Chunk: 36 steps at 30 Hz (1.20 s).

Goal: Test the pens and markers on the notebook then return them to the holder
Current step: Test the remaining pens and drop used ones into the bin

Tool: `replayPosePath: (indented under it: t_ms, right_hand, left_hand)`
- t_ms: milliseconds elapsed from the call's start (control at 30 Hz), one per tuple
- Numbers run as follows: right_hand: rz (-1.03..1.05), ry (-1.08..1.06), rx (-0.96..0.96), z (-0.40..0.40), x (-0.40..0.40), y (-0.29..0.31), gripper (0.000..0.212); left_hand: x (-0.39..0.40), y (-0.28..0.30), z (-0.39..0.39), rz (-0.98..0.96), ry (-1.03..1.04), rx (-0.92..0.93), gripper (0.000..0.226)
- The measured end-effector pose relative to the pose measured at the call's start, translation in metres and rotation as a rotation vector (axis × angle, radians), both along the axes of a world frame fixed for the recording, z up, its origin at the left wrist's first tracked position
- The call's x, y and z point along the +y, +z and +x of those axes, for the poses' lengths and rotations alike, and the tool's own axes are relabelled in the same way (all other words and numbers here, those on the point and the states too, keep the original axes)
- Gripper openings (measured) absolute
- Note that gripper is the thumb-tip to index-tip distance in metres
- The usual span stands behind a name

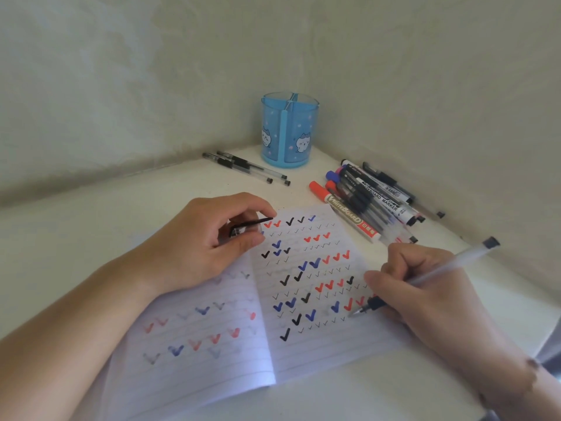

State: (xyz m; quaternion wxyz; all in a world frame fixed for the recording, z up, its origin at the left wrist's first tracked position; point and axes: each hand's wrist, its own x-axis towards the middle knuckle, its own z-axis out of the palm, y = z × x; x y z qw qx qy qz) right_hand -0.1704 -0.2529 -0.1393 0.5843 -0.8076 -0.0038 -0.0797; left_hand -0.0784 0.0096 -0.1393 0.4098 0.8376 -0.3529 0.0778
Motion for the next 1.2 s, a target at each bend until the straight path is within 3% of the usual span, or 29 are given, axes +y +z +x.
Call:
replayPosePath:
  t_ms: [333, 433, 500, 633, 733, 900, 1033, 1100, 1200]
  right_hand:
    - [-0.023, -0.001, -0.032, 0.002, -0.001, -0.003, 0.034]
    - [-0.006, -0.009, -0.03, 0.001, -0.001, -0.003, 0.043]
    - [0.039, -0.026, 0.0, 0.001, -0.001, -0.003, 0.049]
    - [0.295, -0.03, -0.023, -0.001, 0.0, 0.002, 0.043]
    - [0.371, 0.039, -0.089, -0.002, 0.0, 0.006, 0.057]
    - [0.368, 0.233, -0.151, -0.006, -0.006, 0.009, 0.033]
    - [0.373, 0.22, -0.143, -0.007, -0.005, 0.009, 0.023]
    - [0.342, 0.203, -0.133, -0.007, -0.004, 0.009, 0.039]
    - [0.338, 0.164, -0.125, -0.009, 0.0, 0.01, 0.047]
  left_hand:
    - [0.001, -0.003, 0.002, 0.0, -0.015, -0.016, 0.025]
    - [0.001, -0.004, 0.002, 0.012, -0.006, -0.037, 0.026]
    - [0.002, -0.004, 0.003, 0.014, 0.0, -0.045, 0.027]
    - [0.001, -0.004, 0.003, 0.041, 0.033, -0.063, 0.033]
    - [0.001, -0.003, 0.003, 0.01, 0.023, -0.053, 0.035]
    - [0.001, -0.002, 0.004, 0.023, -0.015, -0.094, 0.03]
    - [0.0, -0.003, 0.003, 0.042, -0.048, -0.122, 0.03]
    - [-0.001, -0.003, 0.002, 0.051, -0.052, -0.126, 0.028]
    - [-0.003, -0.002, 0.0, 0.055, -0.068, -0.141, 0.027]
